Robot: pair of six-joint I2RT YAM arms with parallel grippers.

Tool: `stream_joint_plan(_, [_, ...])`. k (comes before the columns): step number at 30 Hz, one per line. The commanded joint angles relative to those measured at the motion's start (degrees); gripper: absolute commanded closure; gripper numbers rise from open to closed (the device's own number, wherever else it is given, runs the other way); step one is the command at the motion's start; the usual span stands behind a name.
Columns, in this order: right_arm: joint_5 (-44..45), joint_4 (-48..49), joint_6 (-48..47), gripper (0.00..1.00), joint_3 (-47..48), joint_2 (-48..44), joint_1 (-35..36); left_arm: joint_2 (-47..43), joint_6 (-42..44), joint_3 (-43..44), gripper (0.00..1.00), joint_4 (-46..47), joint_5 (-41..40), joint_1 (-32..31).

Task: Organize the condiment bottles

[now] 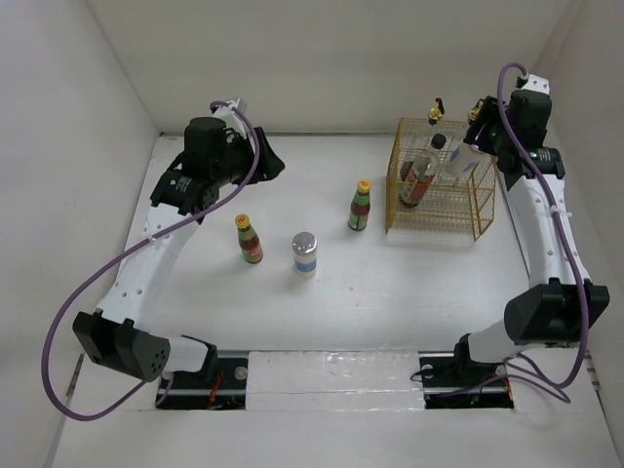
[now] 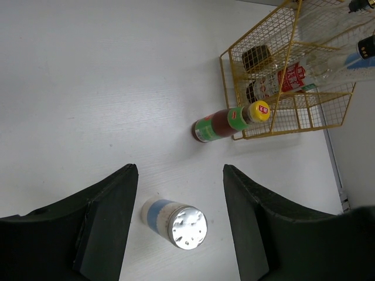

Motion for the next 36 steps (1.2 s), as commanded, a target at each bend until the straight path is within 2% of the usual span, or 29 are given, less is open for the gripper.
stream_joint_plan(1, [-1.46,7.89,-0.29,0.68,0.56,-1.17,0.30,-1.96,-0.46,-0.46,0.44,1.74,-0.15,-0.05])
stream_joint_plan(12, [-2.68,9.47,-0.29,0.68,-7.44,2.09,1.88,-2.49,-0.46,-0.46,0.44,2.26,-0.16,-0.05])
stream_joint_plan(19, [-3.49,9.56,-0.29,0.59,-7.98,8.67,3.03,-2.49,-0.98,-1.51,0.44,2.79,0.37,-0.05])
stream_joint_plan(26, [-1.55,6.50,0.77,0.38,-6.22,12.37,3.55,-2.49,-0.98,-2.05,0.44,3.32,0.90,-0.05])
stream_joint_plan(30, [2.05,5.25,0.77,0.21,-4.99,11.15,4.60,-2.49,-0.98,-2.05,0.44,3.32,0.37,-0.05])
stream_joint_plan(36, [6.62,3.85,0.77,0.14,-3.58,5.26,4.61,-2.49,-0.98,-1.00,0.44,3.32,-0.86,-0.05])
